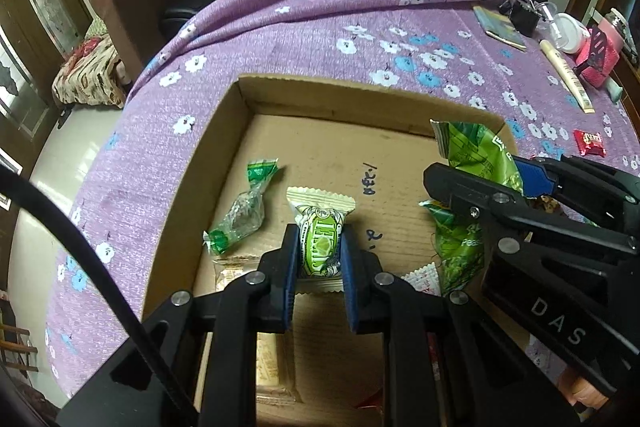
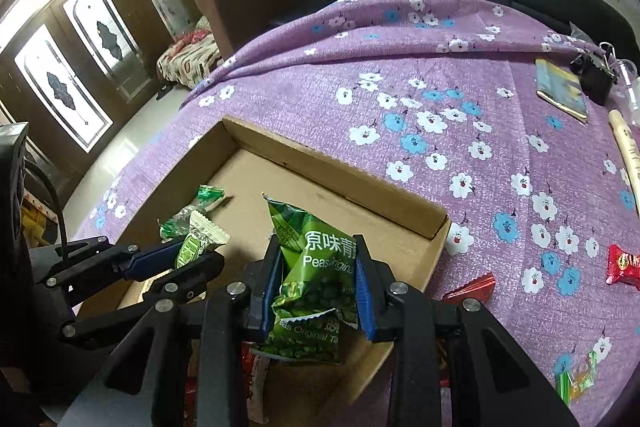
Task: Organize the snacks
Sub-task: 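Lower both held snacks into the box and open both tools, then move both open tools back toward the loose snacks on the bedspread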
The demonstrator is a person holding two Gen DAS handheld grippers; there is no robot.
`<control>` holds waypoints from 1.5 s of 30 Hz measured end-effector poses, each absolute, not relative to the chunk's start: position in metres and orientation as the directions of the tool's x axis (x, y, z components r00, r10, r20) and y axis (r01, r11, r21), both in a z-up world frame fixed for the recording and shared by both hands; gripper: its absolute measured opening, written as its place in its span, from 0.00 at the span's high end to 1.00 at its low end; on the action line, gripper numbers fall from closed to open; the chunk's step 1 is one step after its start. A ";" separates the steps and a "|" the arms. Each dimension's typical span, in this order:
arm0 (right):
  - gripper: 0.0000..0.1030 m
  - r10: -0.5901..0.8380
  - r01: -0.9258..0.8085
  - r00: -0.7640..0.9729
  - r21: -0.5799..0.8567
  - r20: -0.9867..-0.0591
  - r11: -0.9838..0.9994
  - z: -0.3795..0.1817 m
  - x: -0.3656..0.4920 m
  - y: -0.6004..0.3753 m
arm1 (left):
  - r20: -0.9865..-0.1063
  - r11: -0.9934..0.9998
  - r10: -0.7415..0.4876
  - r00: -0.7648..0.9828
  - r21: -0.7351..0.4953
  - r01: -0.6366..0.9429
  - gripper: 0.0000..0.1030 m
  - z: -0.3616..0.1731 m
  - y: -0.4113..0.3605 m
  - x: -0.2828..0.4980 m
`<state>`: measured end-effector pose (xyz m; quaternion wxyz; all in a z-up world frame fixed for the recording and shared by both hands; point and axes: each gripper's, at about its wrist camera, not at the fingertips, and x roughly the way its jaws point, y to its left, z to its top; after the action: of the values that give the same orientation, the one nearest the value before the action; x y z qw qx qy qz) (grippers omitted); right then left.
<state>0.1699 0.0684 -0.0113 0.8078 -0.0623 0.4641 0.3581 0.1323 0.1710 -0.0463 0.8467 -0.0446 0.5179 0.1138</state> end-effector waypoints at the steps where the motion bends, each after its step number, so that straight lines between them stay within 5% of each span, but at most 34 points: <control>1: 0.69 0.517 -0.636 0.313 0.228 -0.797 0.737 -0.012 0.170 0.069 | -0.890 0.970 0.146 0.433 0.042 -0.241 0.79 -0.048 0.171 0.133; 20: 0.68 0.490 -0.637 0.311 0.204 -0.815 0.743 -0.015 0.169 0.073 | -0.909 0.964 0.135 0.395 0.030 -0.262 0.77 -0.056 0.177 0.136; 25: 0.61 0.499 -0.630 0.325 0.209 -0.804 0.748 -0.009 0.165 0.068 | -0.910 0.962 0.132 0.392 0.022 -0.273 0.50 -0.054 0.179 0.133; 31: 0.53 0.515 -0.622 0.370 0.205 -0.773 0.756 0.010 0.155 0.058 | -0.900 0.960 0.140 0.413 0.022 -0.278 0.38 -0.046 0.179 0.126; 45: 0.44 0.539 -0.535 0.482 0.255 -0.691 0.806 0.041 0.117 -0.029 | -0.868 0.968 0.126 0.480 0.002 -0.250 0.31 -0.019 0.158 0.099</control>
<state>0.1166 -0.0287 0.0409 0.8607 0.0023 0.4024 0.3118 0.0991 0.1581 -0.0192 0.8581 -0.0622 0.4978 0.1095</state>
